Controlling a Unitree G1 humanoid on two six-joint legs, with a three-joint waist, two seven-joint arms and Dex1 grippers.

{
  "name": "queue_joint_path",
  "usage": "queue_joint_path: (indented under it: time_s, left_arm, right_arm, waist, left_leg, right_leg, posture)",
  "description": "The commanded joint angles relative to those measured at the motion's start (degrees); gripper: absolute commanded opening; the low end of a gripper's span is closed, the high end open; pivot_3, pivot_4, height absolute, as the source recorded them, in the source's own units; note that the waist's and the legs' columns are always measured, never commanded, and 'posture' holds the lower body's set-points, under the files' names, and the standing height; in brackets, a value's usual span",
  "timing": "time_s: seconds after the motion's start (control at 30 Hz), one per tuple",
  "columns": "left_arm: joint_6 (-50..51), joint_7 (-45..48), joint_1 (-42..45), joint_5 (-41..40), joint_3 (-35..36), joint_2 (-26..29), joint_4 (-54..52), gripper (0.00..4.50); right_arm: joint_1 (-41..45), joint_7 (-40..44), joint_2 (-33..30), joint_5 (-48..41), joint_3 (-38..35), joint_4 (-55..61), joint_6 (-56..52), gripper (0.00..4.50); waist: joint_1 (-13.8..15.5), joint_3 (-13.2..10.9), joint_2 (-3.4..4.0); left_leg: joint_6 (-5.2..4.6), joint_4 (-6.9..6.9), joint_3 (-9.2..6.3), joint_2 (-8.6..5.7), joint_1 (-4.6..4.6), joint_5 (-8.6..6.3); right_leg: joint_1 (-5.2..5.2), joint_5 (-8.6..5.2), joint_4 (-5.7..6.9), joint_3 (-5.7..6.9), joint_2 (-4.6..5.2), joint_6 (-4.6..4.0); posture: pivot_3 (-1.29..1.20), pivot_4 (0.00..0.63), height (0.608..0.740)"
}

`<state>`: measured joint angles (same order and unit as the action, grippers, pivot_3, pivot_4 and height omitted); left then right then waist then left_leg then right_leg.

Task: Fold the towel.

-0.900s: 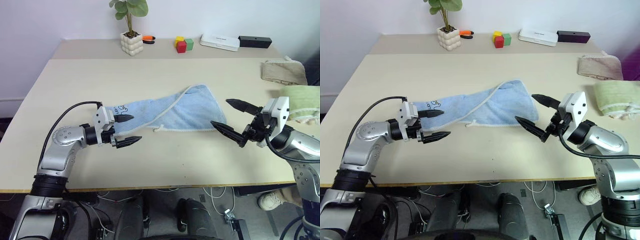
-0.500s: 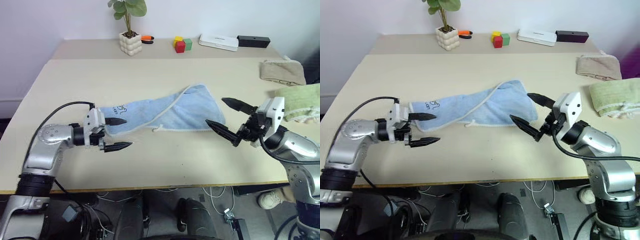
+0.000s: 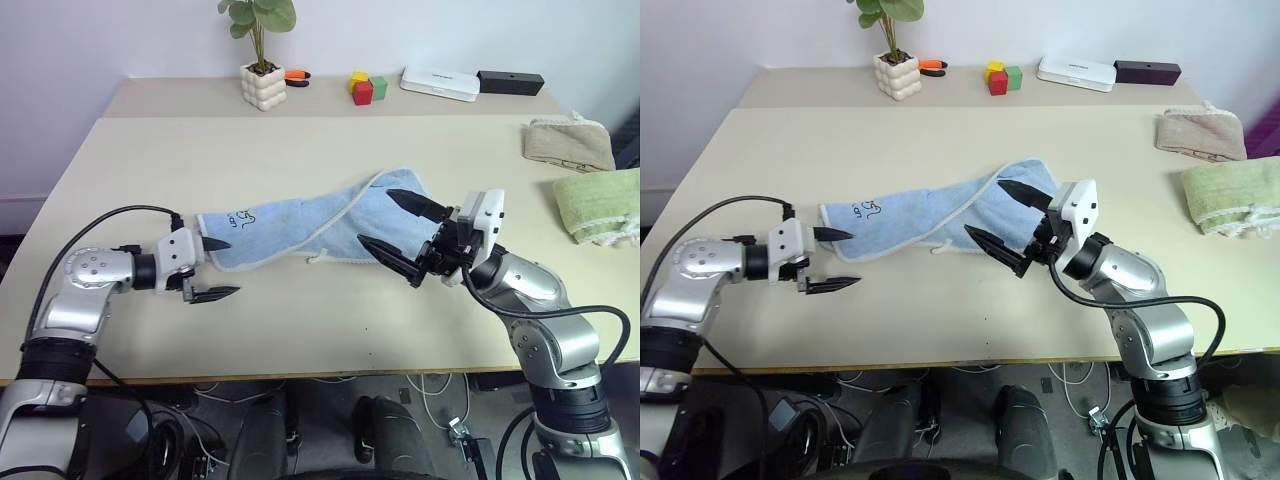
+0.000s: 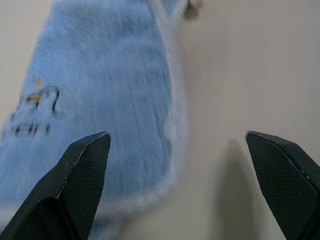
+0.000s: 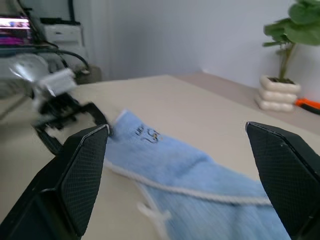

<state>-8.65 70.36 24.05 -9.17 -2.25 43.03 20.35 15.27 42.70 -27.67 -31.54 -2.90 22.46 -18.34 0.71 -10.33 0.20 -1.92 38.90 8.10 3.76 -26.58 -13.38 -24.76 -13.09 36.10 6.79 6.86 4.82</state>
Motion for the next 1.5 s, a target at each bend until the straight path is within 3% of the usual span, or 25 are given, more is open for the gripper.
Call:
queue_joint_path:
  time_s: [0.03, 0.17, 0.23, 0.3, 0.5, 0.83, 0.97, 1.07, 1.23, 1.33, 1.5]
  left_arm:
    - [-3.4, -2.0, 2.3, 2.9, -1.5, -1.2, 3.8, 4.40]
    - [-4.6, -2.2, 4.9, 5.6, -3.8, -2.6, 9.0, 4.40]
    - [-3.9, -1.1, 5.4, 6.0, -4.9, -2.9, 10.6, 3.89]
    - [-4.6, -0.6, 5.7, 6.3, -5.6, -2.9, 11.4, 3.12]
    - [-3.8, 0.8, 6.0, 5.1, -5.1, -2.0, 10.1, 0.10]
    - [3.5, 3.0, 4.4, -2.5, -0.1, 0.9, 1.4, 0.03]
    - [7.9, 3.5, 1.9, -6.8, 3.4, 2.3, -3.7, 0.03]
    - [9.6, 3.6, -0.8, -8.8, 5.4, 3.4, -6.9, 0.03]
    - [11.5, 4.5, -7.0, -12.1, 7.8, 4.6, -14.1, 0.03]
    - [10.8, 4.1, -14.5, -14.0, 10.1, 4.4, -20.8, 0.03]
    - [10.8, 3.5, -23.3, -16.0, 12.0, 4.1, -28.7, 0.03]
  right_arm:
    - [-0.2, -1.1, 0.8, 0.3, -0.1, 3.4, 1.5, 4.50]
    - [-1.1, -1.8, 0.5, 0.9, -1.0, 3.8, 2.2, 4.50]
    - [-1.4, -2.3, 0.6, 1.3, -1.1, 4.0, 2.5, 4.50]
    - [-1.7, -2.6, 0.7, 1.5, -1.1, 4.0, 2.9, 4.50]
    - [-1.9, -3.0, 1.3, 2.2, -0.6, 3.0, 4.4, 4.50]
    - [3.1, -5.2, 3.8, 8.8, 1.3, -6.7, 9.0, 4.50]
    - [8.3, -9.8, 3.6, 18.0, 2.5, -16.4, 13.0, 4.50]
    - [11.9, -13.1, 0.6, 29.2, 6.3, -24.9, 17.6, 4.50]
    - [18.0, -18.2, -2.9, 40.4, 9.6, -36.6, 24.0, 4.50]
    - [23.4, -23.0, -6.2, 49.8, 13.7, -46.2, 30.9, 4.50]
    - [29.6, -27.0, -7.5, 56.6, 17.9, -56.4, 39.1, 4.50]
  waist:
    - [0.0, 0.0, 0.00]
    - [0.0, 0.0, 0.00]
    - [0.1, 0.1, 0.03]
    - [0.1, 0.2, 0.12]
    - [0.0, 0.2, 0.17]
    - [-0.6, 0.2, 0.15]
    - [-0.8, 0.1, 0.17]
    - [-1.1, 0.1, 0.19]
    - [-1.8, 0.1, 0.21]
    - [-2.1, 0.1, 0.23]
    - [-2.7, 0.1, 0.18]
  left_leg:
    - [0.00, 0.00, 0.02, -0.04, 0.00, 0.00]
    - [0.05, 0.01, -0.01, -0.02, 0.08, 0.04]
    - [0.05, 0.01, -0.02, -0.01, 0.13, 0.03]
    - [0.05, 0.01, -0.03, 0.02, 0.14, 0.02]
    - [0.05, 0.02, -0.08, 0.04, 0.18, 0.03]
    - [0.04, 0.01, -0.04, 0.03, 0.13, 0.03]
    - [0.05, 0.01, -0.01, 0.02, 0.08, 0.04]
    - [0.06, 0.01, 0.03, 0.00, 0.09, 0.05]
    - [0.33, -0.07, 0.19, 0.00, 0.09, 0.20]
    - [0.45, -0.15, 0.37, 0.00, 0.10, 0.28]
    - [0.70, -0.61, 0.83, -0.01, 0.17, 0.45]
  right_leg:
    - [0.00, 0.05, 0.01, 0.00, -0.03, 0.08]
    - [0.06, 0.03, 0.04, 0.01, -0.05, 0.05]
    - [0.10, -0.01, 0.02, 0.01, -0.05, -0.03]
    - [0.12, -0.02, 0.01, 0.01, -0.04, -0.04]
    - [0.15, -0.02, 0.03, 0.01, -0.04, -0.05]
    - [0.09, -0.01, 0.04, 0.01, -0.08, -0.02]
    - [0.06, 0.00, 0.05, 0.01, -0.09, 0.03]
    - [0.07, 0.01, 0.05, 0.00, -0.08, 0.04]
    - [-0.04, 0.01, 0.08, -0.08, -0.07, 0.11]
    - [-0.17, 0.05, 0.11, -0.21, -0.07, 0.17]
    - [-0.42, 0.05, 0.09, -0.41, -0.08, 0.18]
  posture:
    - [0.00, 0.150, 0.740]
    - [0.00, 0.150, 0.740]
    - [0.00, 0.150, 0.740]
    - [0.00, 0.150, 0.740]
    - [0.00, 0.150, 0.740]
    - [0.00, 0.150, 0.740]
    - [0.00, 0.150, 0.740]
    - [0.00, 0.150, 0.740]
    - [0.00, 0.150, 0.740]
    - [0.00, 0.150, 0.740]
    - [0.00, 0.150, 0.740]
